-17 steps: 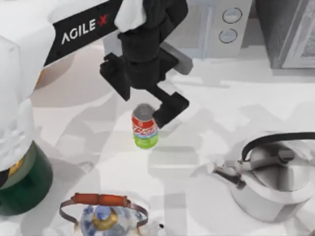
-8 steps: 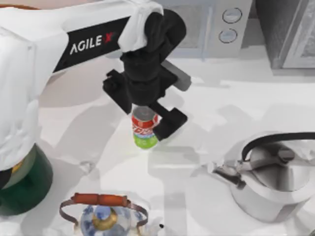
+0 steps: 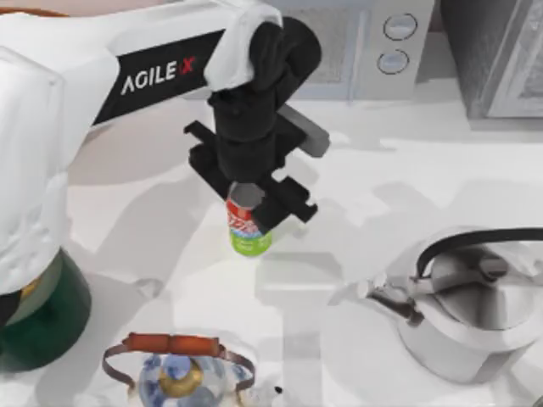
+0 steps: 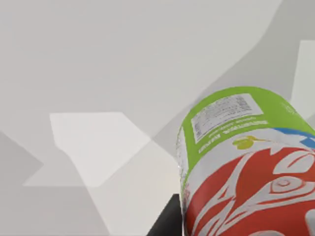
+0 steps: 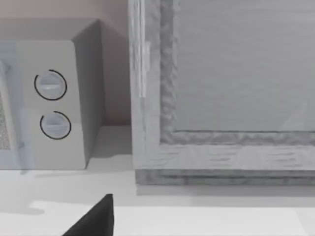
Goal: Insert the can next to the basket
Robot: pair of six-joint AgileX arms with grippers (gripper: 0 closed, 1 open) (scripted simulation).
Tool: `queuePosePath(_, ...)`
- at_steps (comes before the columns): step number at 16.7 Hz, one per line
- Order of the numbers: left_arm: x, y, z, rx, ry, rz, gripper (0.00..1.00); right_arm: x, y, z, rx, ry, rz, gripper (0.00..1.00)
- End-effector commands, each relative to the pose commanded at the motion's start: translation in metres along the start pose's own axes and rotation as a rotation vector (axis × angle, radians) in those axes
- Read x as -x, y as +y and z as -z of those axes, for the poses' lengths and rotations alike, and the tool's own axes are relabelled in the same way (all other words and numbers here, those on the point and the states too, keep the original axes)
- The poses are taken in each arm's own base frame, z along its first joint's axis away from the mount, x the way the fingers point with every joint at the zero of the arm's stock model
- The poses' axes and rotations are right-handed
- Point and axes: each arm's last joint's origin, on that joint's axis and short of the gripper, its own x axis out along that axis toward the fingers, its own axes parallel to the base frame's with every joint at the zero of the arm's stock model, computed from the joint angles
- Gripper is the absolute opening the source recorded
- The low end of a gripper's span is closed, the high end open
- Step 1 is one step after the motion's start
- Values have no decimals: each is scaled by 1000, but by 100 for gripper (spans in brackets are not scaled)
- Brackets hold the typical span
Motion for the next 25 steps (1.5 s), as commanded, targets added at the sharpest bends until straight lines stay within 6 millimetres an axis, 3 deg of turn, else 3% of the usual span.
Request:
queuePosePath(4,0,0,0,0,0,0,2,0,0,0,0,0,0,100)
queuePosePath(15,5,5,3,4,-4,7,0,0,0,0,0,0,0,100)
queuePosePath(17,19,24,16,29,-19,25,0,0,0,0,0,0,0,100)
queuePosePath(20,42,72,51,112,-39,57,0,0,0,0,0,0,0,100)
queuePosePath(25,64,175,149,383,-61,52,0,0,0,0,0,0,0,100)
